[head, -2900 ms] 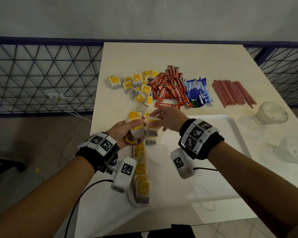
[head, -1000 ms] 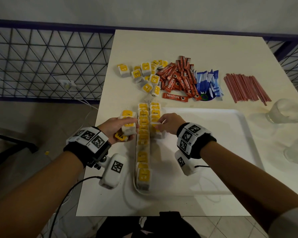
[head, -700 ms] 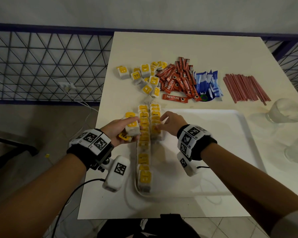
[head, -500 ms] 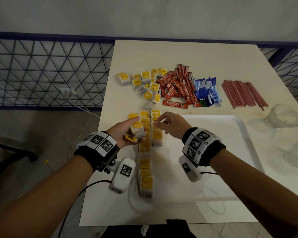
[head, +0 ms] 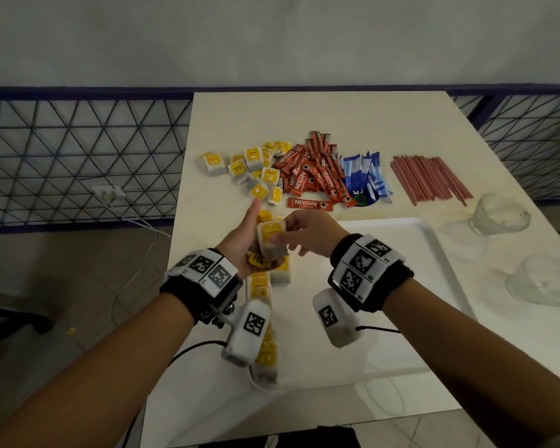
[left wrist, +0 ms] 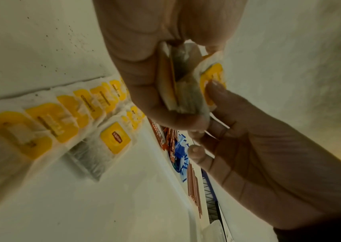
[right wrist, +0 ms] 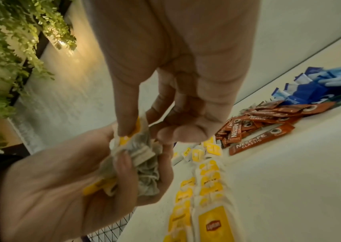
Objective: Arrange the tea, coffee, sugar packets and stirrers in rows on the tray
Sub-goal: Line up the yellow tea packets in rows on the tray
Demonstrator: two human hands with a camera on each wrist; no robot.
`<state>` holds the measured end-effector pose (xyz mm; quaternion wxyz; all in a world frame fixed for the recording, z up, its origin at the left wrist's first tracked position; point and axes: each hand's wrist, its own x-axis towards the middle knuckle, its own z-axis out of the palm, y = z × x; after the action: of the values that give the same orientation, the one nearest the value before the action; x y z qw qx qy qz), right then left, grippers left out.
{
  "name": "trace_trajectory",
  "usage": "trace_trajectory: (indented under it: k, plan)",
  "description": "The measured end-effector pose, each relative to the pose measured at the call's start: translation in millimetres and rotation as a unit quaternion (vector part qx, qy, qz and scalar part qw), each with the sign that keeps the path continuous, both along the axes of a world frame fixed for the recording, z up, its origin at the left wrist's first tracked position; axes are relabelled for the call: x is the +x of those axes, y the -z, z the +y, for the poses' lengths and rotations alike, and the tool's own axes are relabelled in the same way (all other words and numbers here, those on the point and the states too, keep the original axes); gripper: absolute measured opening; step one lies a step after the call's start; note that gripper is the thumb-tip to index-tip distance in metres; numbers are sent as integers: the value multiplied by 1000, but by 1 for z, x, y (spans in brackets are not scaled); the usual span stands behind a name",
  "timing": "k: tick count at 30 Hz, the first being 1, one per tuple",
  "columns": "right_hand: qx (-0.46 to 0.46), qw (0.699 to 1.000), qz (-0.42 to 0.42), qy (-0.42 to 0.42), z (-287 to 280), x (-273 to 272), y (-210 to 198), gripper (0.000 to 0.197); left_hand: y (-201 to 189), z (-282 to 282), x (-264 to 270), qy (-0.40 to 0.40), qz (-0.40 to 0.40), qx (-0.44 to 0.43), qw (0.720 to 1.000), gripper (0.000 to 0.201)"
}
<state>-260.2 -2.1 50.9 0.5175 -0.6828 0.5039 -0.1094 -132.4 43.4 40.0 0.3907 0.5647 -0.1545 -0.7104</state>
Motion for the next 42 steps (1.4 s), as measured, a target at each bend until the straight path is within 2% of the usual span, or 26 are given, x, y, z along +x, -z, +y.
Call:
trace_trajectory:
  k: [6, 9, 14, 19, 24, 29, 34, 38, 42]
  plan:
    - [23, 995, -70, 62, -7, -15, 3, 24, 3, -2, -3, -27, -35, 5, 999, 61]
    - [39, 993, -85, 65, -12, -19, 6, 22, 4, -1, -2, -30, -38, 8, 999, 61]
    - [48, 995, -80, 36, -22, -26, 9, 19, 2, -2, -2, -70, -15, -20, 997, 37]
    - [54, 996, -77, -4, -32, -28, 12, 16, 2, -4, -5, -89, -8, -23, 996, 45]
    - [67, 993, -92, -33, -37, -29, 11, 18, 7, -1, -12, -93, -75, -29, 992, 18]
    - [49, 993, -82, -75, -35, -29, 11, 18, 5, 6, -17, -109, -119, -23, 987, 11]
    - [43, 991, -89, -93, -25, -31, 12, 11, 5, 20, -15, -73, -157, -15, 985, 13]
    - [28, 995, -57, -79, -11, -32, 18, 16, 10, 33, -9, -43, -158, 15, 986, 19]
    - [7, 997, 31, -74, 8, -36, 32, 10, 12, 50, 3, -62, -142, 33, 987, 27]
